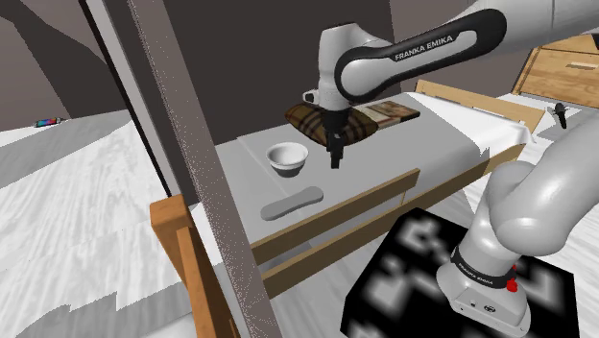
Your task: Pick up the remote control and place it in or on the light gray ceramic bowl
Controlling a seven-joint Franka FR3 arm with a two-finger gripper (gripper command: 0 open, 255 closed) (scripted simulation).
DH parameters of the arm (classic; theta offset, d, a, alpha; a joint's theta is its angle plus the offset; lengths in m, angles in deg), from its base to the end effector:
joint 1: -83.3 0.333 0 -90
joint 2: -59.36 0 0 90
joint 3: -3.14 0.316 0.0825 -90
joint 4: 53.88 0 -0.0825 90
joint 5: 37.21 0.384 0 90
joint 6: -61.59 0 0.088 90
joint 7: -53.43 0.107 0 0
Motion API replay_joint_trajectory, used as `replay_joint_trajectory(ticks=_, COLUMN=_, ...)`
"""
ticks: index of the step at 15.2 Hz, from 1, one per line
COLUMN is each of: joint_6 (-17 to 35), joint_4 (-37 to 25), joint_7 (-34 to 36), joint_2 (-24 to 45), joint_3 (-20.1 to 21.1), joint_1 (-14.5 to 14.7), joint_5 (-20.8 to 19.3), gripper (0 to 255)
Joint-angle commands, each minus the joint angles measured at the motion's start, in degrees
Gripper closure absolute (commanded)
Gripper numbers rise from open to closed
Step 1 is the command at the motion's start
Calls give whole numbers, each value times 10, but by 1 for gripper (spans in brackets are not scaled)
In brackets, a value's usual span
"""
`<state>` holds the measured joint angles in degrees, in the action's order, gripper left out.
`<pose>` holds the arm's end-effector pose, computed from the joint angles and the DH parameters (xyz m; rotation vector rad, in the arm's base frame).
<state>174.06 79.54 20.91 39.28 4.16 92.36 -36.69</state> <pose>0.4337 0.0781 0.4734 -2.9247 -1.1325 0.0227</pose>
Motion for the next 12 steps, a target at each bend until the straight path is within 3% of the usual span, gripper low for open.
replay_joint_trajectory(ticks=1, joint_6=31, joint_4=-3, joint_7=-26, joint_2=31, joint_3=5, joint_1=12, joint_5=-1, gripper=0)
replay_joint_trajectory(ticks=12, joint_6=158, joint_4=-69, joint_7=-146, joint_2=214, joint_3=41, joint_1=59, joint_5=-22, gripper=0)
